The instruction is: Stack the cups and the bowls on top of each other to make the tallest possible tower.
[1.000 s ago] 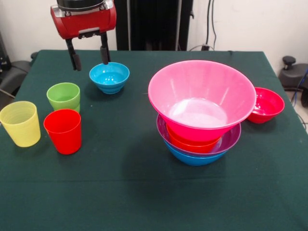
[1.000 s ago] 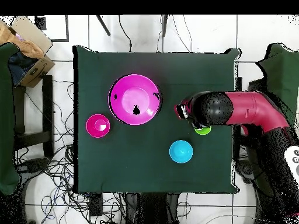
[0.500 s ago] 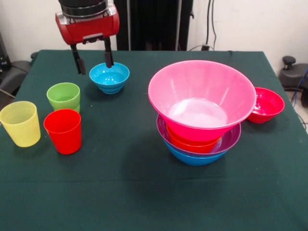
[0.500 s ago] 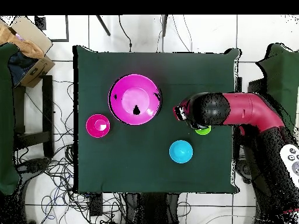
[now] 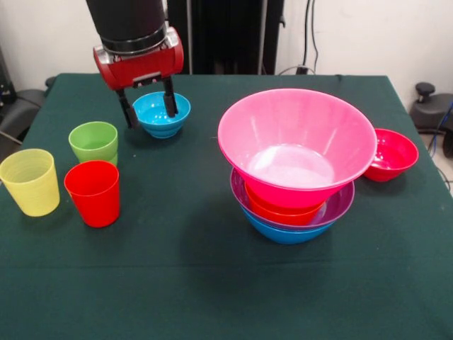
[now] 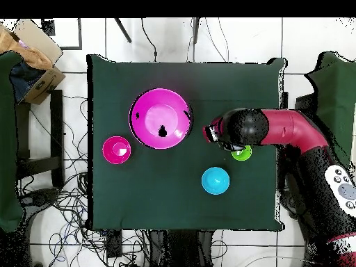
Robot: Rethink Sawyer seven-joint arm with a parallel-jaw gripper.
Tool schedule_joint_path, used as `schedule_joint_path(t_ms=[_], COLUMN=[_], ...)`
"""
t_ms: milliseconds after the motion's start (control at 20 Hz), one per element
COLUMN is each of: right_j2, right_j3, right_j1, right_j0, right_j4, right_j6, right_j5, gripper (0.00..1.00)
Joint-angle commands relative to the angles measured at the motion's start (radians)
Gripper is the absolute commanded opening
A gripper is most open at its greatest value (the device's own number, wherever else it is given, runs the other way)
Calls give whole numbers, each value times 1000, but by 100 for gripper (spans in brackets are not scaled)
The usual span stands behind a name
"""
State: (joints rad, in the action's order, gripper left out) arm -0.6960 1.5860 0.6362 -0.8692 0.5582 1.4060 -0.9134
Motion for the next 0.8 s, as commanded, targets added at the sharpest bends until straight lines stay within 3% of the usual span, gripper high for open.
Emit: schedule_joint_path(t_ms=[50, 200, 800], right_j2=[24, 4, 18], right_j3=[-52, -30, -30], right_j1=[-55, -49, -63], right_j0=[20, -3, 8], right_j4=[19, 8, 32], right_j6=[-58, -79, -55], right_j5=[4, 22, 53], gripper=[100, 100, 100])
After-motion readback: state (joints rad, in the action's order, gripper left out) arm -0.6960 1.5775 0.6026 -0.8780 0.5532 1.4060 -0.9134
